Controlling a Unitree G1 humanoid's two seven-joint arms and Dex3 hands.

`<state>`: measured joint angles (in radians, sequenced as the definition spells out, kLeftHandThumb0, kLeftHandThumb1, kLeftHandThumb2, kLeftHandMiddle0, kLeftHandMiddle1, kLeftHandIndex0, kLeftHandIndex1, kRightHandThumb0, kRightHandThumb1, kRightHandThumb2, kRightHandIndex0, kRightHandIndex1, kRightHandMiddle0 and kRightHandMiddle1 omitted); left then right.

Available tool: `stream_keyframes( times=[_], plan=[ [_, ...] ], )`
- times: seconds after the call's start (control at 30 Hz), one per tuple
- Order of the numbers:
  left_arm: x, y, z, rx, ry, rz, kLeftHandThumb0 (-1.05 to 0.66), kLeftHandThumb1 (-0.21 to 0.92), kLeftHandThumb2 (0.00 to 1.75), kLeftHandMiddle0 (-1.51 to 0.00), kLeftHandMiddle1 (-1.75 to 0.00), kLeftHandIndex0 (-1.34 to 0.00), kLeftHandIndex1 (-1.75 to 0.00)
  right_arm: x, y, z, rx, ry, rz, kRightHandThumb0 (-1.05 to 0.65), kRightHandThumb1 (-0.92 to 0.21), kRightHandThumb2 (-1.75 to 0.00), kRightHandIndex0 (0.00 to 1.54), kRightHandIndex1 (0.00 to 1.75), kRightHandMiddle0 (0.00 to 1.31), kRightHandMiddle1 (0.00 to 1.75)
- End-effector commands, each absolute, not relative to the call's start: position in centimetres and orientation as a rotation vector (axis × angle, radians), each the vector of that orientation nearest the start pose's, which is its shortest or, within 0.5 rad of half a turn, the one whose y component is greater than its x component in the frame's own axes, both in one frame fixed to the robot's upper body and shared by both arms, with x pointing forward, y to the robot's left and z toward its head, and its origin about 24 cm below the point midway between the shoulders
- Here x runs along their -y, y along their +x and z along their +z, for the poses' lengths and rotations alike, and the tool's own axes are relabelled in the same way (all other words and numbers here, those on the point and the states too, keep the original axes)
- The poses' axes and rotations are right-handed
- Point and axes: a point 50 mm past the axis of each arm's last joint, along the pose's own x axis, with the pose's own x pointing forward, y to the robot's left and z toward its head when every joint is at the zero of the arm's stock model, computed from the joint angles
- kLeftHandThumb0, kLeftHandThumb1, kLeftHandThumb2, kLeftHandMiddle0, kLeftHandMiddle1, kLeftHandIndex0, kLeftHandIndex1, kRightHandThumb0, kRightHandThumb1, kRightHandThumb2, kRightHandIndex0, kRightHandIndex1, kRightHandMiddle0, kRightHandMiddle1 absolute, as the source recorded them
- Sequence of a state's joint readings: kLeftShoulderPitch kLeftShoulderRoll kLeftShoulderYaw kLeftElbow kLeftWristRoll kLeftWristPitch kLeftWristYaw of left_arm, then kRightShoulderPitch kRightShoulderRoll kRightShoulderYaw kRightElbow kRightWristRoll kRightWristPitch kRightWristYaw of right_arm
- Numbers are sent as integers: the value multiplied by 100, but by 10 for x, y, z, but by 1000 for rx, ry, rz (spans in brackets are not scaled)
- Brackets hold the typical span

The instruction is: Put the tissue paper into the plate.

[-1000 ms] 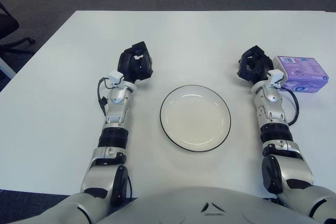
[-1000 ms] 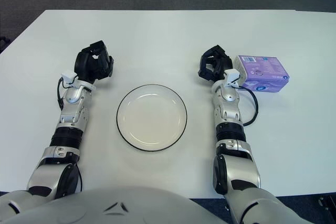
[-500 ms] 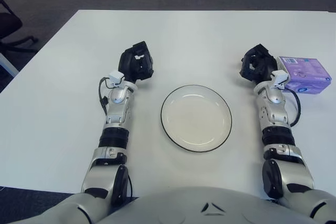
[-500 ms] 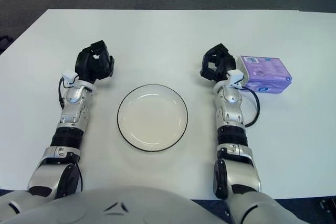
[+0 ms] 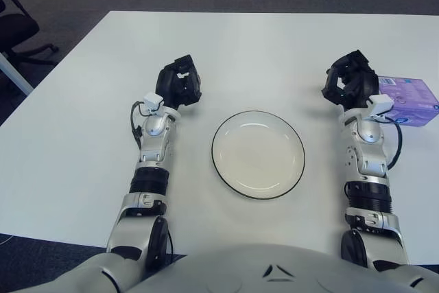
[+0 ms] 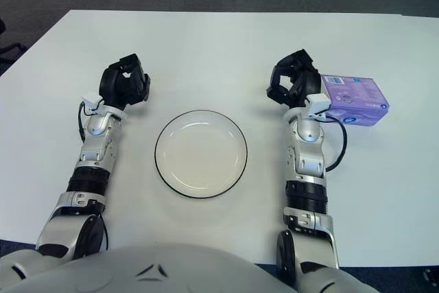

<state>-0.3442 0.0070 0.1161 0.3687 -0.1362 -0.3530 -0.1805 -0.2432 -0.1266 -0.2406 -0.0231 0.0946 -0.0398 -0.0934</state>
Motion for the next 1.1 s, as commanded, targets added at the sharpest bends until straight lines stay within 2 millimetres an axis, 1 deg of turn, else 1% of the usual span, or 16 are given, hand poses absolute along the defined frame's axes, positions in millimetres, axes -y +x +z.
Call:
stream_keyframes(
  times=[0.0, 0.03, 0.1, 0.13, 0.23, 0.43, 0.5, 0.67, 0.77, 0.8, 0.9, 0.97, 1.07],
  plan=[
    [-153, 270, 1, 30, -162, -53, -35, 54, 115, -136, -175, -104, -175, 225, 265, 117, 308, -57, -297, -42, -52, -105, 79, 175, 45, 175],
    [-153, 270, 1, 30, -161, -53, -35, 54, 115, -136, -175, -103, -175, 226, 264, 119, 317, -69, -298, -27, -43, -117, 74, 175, 44, 174],
    [-153, 270, 1, 30, -161, -53, -35, 54, 115, -136, -175, -103, -175, 227, 260, 124, 337, -93, -298, -14, -34, -128, 70, 175, 44, 174],
    [-153, 270, 1, 31, -162, -54, -35, 54, 115, -136, -175, -103, -175, 227, 256, 129, 361, -118, -293, -9, -32, -132, 68, 174, 43, 174],
    [-153, 270, 2, 32, -166, -55, -35, 55, 115, -136, -175, -103, -175, 226, 247, 139, 399, -159, -282, -4, -30, -134, 64, 172, 42, 174],
    [-153, 270, 2, 35, -170, -62, -35, 55, 114, -135, -175, -102, -175, 226, 233, 154, 428, -228, -259, -1, -32, -130, 60, 169, 41, 175],
    [-152, 270, 2, 36, -165, -63, -35, 55, 114, -135, -175, -102, -175, 229, 228, 158, 435, -283, -260, -1, -34, -127, 58, 167, 41, 175],
    [-153, 270, 2, 36, -151, -60, -34, 54, 114, -135, -175, -102, -175, 235, 224, 173, 481, -454, -279, -1, -36, -126, 51, 170, 44, 175],
    [-153, 270, 2, 37, -149, -59, -34, 54, 114, -135, -175, -102, -175, 238, 220, 179, 499, -551, -296, -1, -36, -126, 50, 170, 45, 175],
    [-153, 271, 2, 37, -150, -58, -34, 54, 114, -135, -175, -102, -175, 241, 218, 181, 500, -611, -309, -1, -36, -126, 50, 170, 45, 175],
    [-153, 271, 2, 36, -153, -58, -34, 54, 114, -135, -175, -102, -175, 249, 213, 186, 487, -748, -340, -1, -38, -122, 52, 168, 41, 175],
    [-154, 271, 2, 36, -156, -58, -34, 54, 114, -135, -175, -102, -175, 252, 210, 187, 473, -803, -351, -1, -39, -121, 52, 168, 39, 175],
    [-154, 272, 2, 36, -162, -60, -34, 54, 115, -135, -175, -102, -175, 258, 207, 188, 443, -895, -359, -1, -44, -115, 51, 168, 34, 173]
  ],
)
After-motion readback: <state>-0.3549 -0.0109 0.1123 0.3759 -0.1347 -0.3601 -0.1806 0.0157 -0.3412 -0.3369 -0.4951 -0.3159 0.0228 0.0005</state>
